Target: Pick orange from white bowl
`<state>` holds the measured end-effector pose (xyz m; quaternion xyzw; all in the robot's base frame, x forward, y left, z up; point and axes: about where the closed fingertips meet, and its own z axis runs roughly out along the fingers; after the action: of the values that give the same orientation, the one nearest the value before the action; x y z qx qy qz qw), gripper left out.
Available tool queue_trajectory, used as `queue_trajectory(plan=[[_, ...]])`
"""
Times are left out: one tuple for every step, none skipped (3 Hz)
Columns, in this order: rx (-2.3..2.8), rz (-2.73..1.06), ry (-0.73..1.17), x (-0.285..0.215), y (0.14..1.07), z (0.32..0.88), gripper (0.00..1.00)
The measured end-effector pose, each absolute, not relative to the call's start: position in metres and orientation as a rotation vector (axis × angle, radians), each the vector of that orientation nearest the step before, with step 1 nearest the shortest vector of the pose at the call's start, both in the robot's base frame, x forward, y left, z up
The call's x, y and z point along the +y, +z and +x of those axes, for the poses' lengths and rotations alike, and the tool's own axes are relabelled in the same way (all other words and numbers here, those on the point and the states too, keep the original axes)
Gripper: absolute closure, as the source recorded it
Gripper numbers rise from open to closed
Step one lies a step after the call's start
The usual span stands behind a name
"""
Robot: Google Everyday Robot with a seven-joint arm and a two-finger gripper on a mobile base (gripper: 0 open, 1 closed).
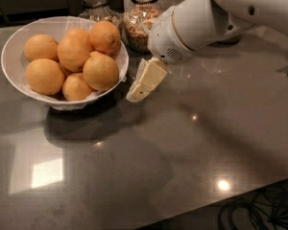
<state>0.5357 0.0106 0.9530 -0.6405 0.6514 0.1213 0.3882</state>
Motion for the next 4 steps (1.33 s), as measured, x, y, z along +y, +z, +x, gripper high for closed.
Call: queue_trajectory(plan=[[1.654,-1.603,0.306,0.018,0.940,0.537,0.00],[1.622,-1.586,0.308,0.032,0.930,0.543,0.00],[1.601,-1.578,0.302,0.043,0.927,0.547,0.01],[1.583,-1.578,0.294,0.050,0.929,0.550,0.05]])
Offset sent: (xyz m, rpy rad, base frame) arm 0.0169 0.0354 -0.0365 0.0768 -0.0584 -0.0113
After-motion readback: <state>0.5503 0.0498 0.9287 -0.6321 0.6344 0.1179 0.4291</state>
